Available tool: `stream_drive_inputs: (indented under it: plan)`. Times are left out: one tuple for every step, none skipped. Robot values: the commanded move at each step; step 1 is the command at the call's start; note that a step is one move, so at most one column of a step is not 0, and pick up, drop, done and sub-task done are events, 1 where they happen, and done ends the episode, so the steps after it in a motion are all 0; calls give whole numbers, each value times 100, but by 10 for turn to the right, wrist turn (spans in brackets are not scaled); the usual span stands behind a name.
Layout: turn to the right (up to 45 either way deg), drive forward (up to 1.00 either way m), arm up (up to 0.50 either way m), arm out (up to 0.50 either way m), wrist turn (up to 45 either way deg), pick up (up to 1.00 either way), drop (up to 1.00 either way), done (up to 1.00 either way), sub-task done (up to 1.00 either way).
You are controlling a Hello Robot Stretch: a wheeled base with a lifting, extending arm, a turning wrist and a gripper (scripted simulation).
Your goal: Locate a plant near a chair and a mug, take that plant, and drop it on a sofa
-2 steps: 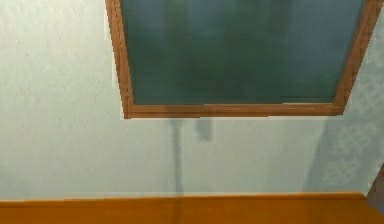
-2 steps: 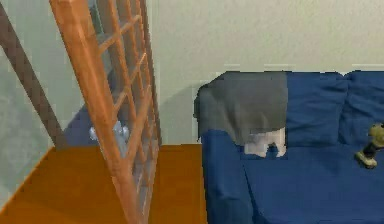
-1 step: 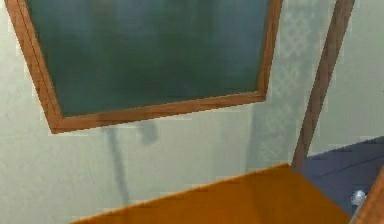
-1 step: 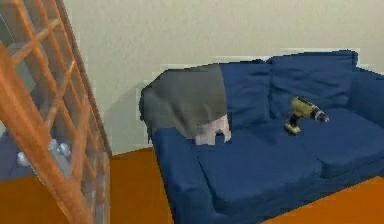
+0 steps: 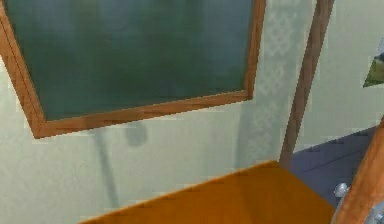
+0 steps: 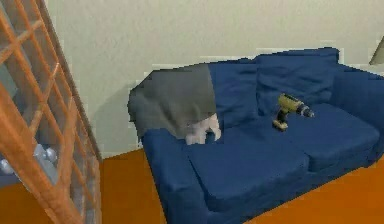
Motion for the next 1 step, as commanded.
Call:
stream_drive_inputs:
  plan:
    - [0,10,0,0,0,0,0,0,0]
